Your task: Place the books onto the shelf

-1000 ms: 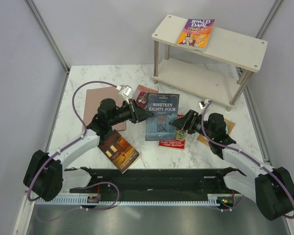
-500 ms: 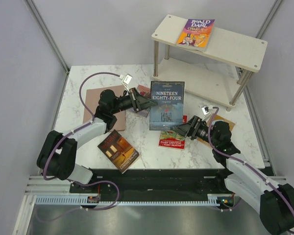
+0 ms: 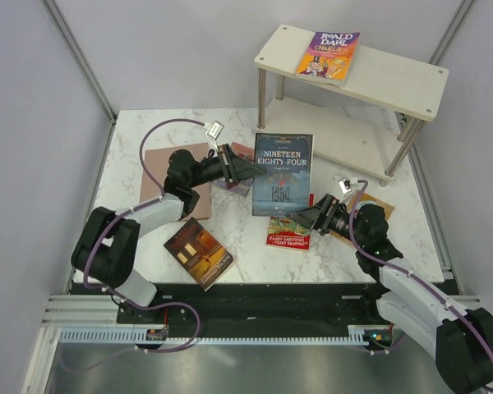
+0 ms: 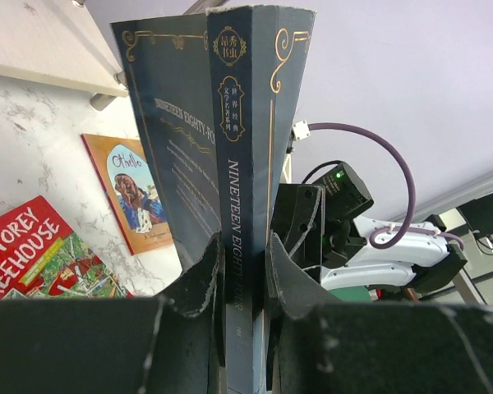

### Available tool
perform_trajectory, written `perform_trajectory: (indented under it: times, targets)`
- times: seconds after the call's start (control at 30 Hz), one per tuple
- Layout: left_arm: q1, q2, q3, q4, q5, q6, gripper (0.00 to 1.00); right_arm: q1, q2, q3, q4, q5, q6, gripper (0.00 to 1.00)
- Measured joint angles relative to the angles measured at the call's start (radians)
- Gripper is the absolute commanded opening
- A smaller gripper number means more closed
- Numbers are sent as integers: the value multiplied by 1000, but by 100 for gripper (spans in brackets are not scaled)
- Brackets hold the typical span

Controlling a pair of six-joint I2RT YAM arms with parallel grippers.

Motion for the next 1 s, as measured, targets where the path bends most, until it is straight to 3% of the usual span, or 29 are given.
perform_trajectory:
  times: [0.6,1.0]
  targets:
    - [-2,116,-2,223,55,-169,2,-3,19,-22,10,145,-69,98]
    - [-3,85,-1,205,66,-186,2,-7,151,-23,222,131,-22,98]
